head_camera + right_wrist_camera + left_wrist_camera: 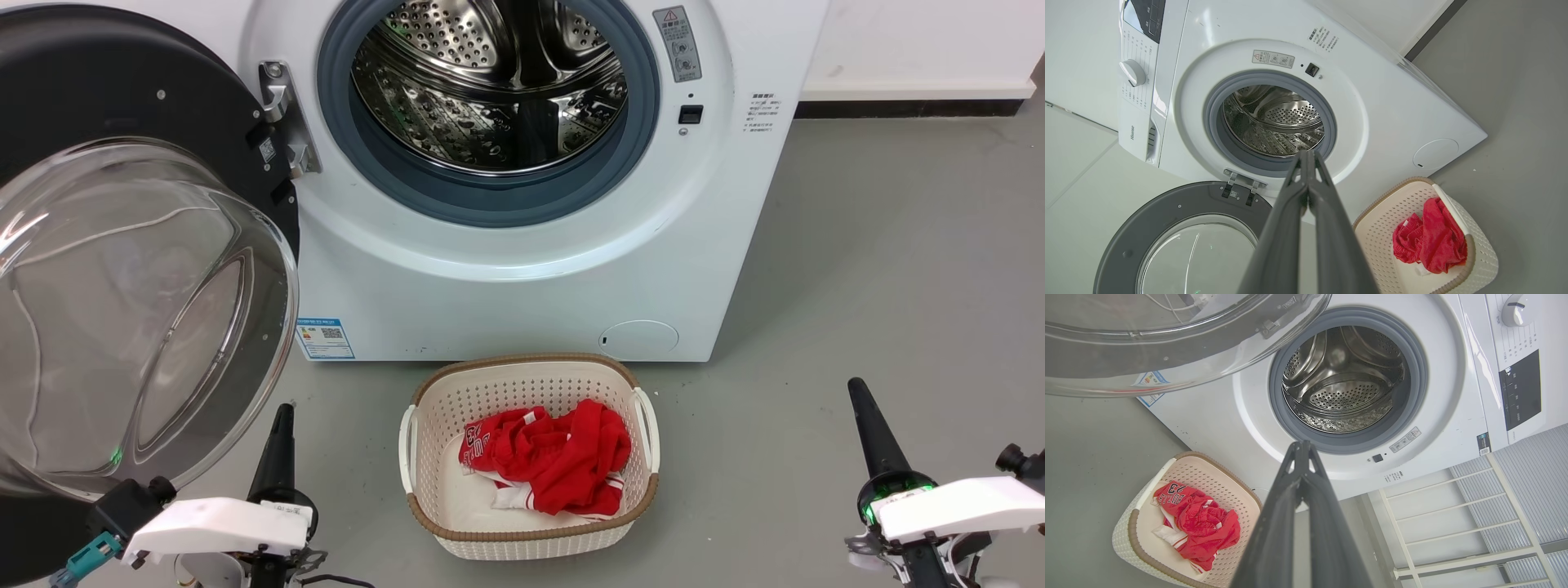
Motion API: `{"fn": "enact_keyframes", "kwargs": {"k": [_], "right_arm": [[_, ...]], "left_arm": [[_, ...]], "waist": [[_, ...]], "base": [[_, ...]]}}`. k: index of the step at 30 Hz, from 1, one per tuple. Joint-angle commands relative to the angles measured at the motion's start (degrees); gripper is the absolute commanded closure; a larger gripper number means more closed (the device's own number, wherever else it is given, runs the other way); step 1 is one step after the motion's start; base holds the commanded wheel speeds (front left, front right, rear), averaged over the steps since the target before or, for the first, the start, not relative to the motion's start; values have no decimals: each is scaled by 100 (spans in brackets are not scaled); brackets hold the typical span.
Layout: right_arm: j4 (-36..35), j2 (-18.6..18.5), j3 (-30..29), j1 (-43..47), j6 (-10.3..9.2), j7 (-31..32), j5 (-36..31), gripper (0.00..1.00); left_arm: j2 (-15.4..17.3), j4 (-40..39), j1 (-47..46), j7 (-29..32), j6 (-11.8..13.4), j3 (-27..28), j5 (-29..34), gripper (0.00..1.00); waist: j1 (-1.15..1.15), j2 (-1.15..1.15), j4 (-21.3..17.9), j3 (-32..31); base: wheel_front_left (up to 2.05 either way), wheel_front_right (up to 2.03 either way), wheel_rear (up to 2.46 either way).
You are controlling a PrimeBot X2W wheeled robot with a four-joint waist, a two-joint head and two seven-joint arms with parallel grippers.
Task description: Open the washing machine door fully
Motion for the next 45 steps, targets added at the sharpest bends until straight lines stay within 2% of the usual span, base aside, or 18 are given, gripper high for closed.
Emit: {"fn": "enact_keyframes", "kwargs": {"k": [1, 26, 45], "right_arm": [[-23, -37, -19, -131, 0, 11, 154, 100], [252, -24, -135, -293, -1, 213, 1684, 100], [409, -4, -211, -367, -1, 348, 2558, 100]], "left_arm": [[7, -27, -155, 35, -28, 26, -148, 100], [-9, 161, -269, 410, -149, 141, -1703, 100], [-22, 279, -330, 634, -213, 215, -2610, 100]], "waist": [[0, 0, 0, -1], [0, 0, -11, -15], [0, 0, -19, -25]], "base": [[0, 0, 0], [0, 0, 0], [0, 0, 0]]}}
